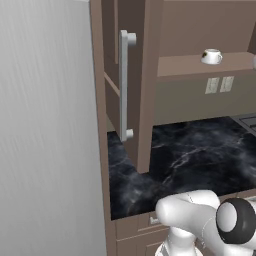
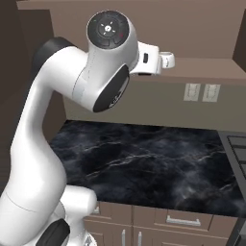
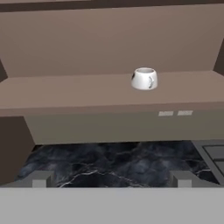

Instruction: Open the cabinet directly in front. Then move the beer and the mug to the dining counter with the candle on it.

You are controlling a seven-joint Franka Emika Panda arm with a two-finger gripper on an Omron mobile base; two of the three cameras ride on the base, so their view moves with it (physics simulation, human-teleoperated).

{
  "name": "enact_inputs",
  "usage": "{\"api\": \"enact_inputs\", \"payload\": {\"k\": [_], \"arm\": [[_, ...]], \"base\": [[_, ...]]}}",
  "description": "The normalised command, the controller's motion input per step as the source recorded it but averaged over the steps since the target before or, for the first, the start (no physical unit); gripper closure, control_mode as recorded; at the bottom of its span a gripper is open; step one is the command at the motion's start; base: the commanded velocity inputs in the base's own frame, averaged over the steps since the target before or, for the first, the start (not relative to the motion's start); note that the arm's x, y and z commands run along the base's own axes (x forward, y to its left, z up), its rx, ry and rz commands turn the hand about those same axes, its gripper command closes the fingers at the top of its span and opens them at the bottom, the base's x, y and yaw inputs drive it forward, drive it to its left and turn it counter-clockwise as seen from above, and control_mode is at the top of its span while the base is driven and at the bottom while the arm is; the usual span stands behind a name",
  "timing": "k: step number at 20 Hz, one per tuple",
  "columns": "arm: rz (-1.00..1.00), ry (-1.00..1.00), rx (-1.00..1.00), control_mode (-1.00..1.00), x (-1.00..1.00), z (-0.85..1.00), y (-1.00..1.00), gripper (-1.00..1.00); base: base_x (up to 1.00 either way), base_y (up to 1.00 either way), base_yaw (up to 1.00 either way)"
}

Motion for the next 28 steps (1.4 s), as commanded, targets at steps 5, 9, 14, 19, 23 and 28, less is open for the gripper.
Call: {"api": "enact_inputs", "payload": {"k": [5,9,14,19,23,28], "arm": [[0.0,0.0,0.0,-1.0,0.11,-0.17,-0.05,-1.0],[0.0,0.0,0.0,-1.0,0.13,-0.11,-0.04,-1.0],[0.0,0.0,0.0,-1.0,0.17,-0.02,-0.04,-1.0],[0.0,0.0,0.0,-1.0,0.21,0.0,-0.03,-1.0],[0.0,0.0,0.0,-1.0,0.22,0.0,-0.04,-1.0],[0.0,0.0,0.0,-1.0,0.23,-0.01,-0.07,-1.0]], "base": [[0.0,0.0,0.0],[0.0,0.0,0.0],[0.0,0.0,0.0],[0.0,0.0,0.0],[0.0,0.0,0.0],[0.0,0.0,0.0]]}}
